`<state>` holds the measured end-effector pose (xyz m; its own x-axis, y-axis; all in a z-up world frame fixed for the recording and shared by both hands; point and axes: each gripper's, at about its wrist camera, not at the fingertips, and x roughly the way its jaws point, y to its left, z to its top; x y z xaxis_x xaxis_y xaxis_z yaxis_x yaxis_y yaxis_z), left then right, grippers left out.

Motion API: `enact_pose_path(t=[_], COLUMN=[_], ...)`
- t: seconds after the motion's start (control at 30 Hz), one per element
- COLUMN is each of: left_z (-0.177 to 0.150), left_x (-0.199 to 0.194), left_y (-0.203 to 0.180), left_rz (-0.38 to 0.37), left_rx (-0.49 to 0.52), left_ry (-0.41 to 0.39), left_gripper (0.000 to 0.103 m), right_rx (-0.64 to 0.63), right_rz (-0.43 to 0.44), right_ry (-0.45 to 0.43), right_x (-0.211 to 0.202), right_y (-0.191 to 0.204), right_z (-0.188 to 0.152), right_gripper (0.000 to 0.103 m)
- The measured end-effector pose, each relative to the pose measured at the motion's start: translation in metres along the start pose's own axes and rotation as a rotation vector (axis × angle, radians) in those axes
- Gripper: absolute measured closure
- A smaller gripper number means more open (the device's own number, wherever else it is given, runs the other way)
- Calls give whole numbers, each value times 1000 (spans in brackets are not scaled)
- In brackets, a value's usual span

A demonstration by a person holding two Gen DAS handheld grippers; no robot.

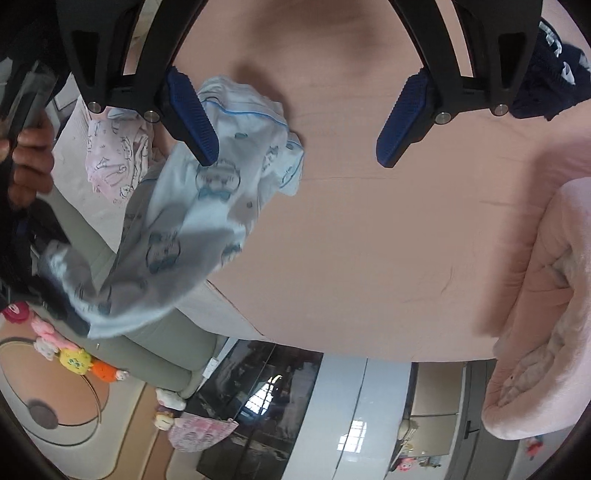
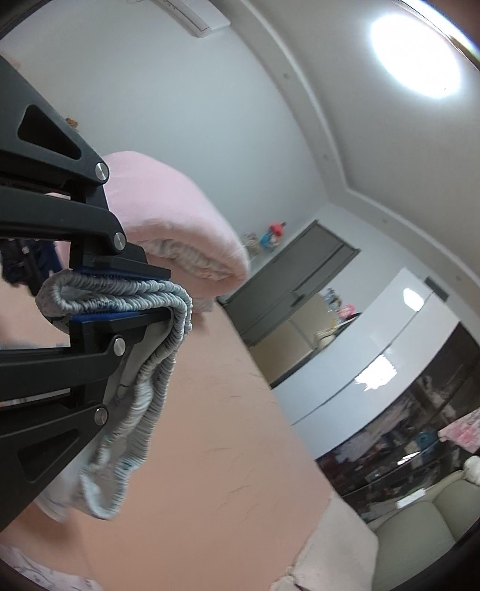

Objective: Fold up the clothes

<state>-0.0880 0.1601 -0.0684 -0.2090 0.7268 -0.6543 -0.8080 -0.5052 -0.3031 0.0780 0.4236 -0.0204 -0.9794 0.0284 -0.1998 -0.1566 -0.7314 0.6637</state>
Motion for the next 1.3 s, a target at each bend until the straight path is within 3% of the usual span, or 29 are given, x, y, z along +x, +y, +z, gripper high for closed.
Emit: enact_pose_path(t=[0.2,0.73,1.0,1.3], left_z=[-2,-26,-51,-62], left_x=[-10,16,20,13], left_y=[-14,-8,-14,-42], left_rz=[-1,48,126,67], left_rx=[35,71,167,309], left_ry=[-42,26,22,-16], left_gripper=[15,15,15,15], right_rx=[15,17,-26,53], right_rz=[-63,-235,-277,-252], right_ry=[114,487,534,559], right_x=[25,96,99,105], right_y=[-3,-23,-13,-21], right_z=[-21,-94,-101,-102], right_gripper=[90,90,90,89])
